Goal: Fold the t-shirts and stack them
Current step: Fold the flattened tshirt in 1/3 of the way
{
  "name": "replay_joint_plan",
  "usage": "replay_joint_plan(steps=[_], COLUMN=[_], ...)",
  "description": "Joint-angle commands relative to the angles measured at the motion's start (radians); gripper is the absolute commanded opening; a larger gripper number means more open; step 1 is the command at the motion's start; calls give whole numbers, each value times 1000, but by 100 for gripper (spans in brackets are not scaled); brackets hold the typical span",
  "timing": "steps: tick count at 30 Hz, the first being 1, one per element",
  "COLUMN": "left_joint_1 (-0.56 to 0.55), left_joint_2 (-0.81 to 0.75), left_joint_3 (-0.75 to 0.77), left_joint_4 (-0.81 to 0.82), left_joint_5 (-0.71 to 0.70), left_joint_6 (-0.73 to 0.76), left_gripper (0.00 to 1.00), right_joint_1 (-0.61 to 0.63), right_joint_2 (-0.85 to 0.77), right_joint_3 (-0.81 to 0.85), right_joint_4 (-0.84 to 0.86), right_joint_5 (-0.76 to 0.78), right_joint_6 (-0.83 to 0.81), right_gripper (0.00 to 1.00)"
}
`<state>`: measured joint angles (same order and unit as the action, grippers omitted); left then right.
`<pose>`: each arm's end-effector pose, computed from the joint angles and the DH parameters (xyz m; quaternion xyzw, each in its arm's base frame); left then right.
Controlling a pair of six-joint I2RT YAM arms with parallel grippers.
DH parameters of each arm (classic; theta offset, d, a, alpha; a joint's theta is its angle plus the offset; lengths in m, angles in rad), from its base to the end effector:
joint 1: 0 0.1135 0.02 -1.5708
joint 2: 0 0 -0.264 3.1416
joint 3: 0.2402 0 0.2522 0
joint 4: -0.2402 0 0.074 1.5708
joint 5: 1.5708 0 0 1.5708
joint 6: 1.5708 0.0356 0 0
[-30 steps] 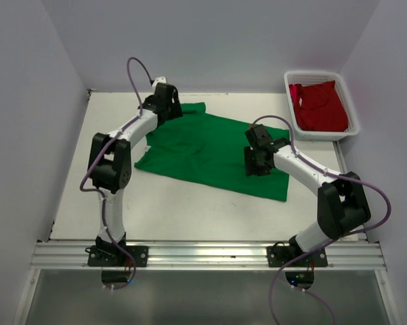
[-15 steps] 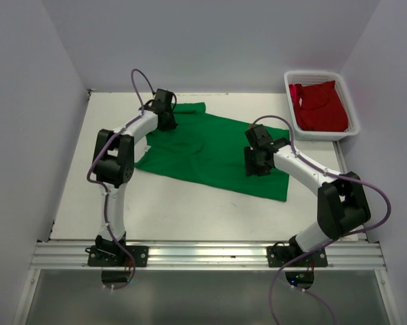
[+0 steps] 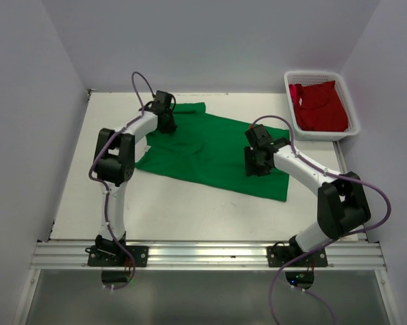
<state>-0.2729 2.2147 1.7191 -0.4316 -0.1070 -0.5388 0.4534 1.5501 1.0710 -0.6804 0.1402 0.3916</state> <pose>0.4711 -0.1279 0.1734 -0.1423 0.9367 -0.0781 0.3102 0.2748 0.1284 0.2176 -0.0159 0.9765 0.0210 0.2139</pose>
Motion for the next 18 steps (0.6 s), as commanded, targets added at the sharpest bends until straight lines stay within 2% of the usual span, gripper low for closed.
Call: replay_joint_plan(steps=[1,8,12,18], left_joint_1=[11,11,11,8], left_joint_2=[26,39,30,-22], left_joint_3=[-13,-21,-23,-29], left_joint_4=[25,31,40,53], left_joint_5=[27,32,46,55], left_joint_6=[11,17,20,28], left_gripper=[25,22,0,0], right_joint_1=[1,1,-1,1], right_joint_2=[-24,-30,-33,-30], right_joint_3=[-8,-14,-17,-16], right_joint_4=[1,1,1,2], right_joint_5=[24,24,27,24], right_joint_6=[-5,-4,-3,-2], right_gripper=[43,42,42,42])
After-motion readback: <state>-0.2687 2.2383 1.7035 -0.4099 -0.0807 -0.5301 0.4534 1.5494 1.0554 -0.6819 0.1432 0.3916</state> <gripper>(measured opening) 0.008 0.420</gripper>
